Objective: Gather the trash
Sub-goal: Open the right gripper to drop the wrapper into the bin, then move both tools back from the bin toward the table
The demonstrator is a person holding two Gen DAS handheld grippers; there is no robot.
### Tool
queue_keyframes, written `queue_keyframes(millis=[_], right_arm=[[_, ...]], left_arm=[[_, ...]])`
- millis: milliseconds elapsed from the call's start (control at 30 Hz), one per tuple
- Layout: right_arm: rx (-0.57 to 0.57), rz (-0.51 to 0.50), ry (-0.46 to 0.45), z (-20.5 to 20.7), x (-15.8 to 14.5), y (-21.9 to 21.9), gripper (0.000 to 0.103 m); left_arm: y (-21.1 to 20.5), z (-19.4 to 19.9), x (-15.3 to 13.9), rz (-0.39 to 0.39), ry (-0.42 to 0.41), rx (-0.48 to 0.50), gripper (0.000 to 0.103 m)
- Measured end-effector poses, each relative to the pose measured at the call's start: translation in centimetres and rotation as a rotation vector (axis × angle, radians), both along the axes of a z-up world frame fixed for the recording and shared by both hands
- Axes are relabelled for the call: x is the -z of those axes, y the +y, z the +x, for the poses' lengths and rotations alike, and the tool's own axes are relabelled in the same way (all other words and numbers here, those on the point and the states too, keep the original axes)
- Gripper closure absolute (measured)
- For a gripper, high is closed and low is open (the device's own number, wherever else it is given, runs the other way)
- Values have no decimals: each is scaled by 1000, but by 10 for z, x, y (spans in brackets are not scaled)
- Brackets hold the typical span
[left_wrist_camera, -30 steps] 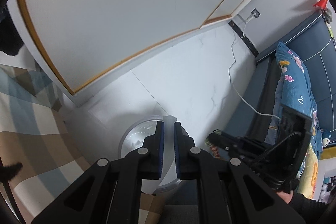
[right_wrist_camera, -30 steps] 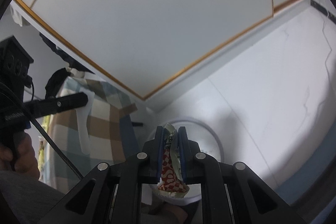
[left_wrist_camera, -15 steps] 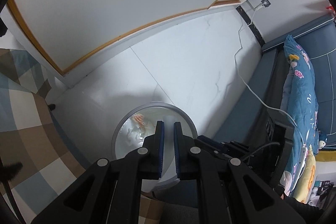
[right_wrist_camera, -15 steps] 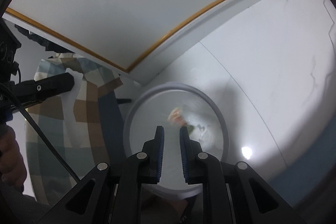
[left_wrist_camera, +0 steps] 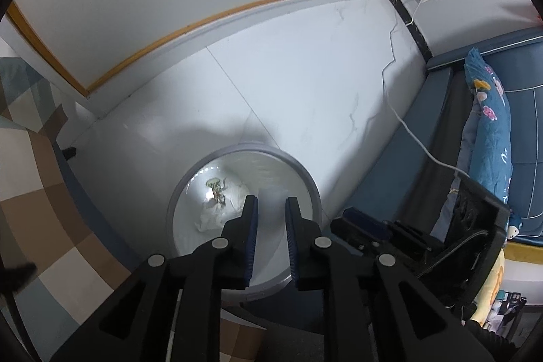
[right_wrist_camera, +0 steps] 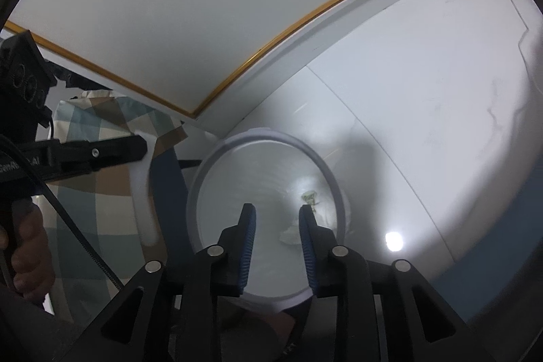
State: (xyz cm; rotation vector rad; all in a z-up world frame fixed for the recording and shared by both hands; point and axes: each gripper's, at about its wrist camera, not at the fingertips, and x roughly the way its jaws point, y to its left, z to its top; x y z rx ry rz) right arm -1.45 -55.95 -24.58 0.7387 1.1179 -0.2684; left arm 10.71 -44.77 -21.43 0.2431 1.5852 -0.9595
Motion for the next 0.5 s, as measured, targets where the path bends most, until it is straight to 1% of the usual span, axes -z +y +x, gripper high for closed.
queue_keyframes(millis=[133,167,200,400,500], right_arm=[[9,-1,-9,0,-3,-2,72],[11,-1,-11,0,-4,-3,72],[13,0,-13,1,-4,-3,72],[14,-1,-25,-1,-7,-6,71],[12,-2,-29,0,-11,-6,71]], left_arm=[[-1,-3,5,30,13,22,92],[-1,-3,6,40,14,26,89],[-1,-4,8,52,16,27,89],[4,-5,11,83,38,33,88],[6,-7,8,93,27,38,87]])
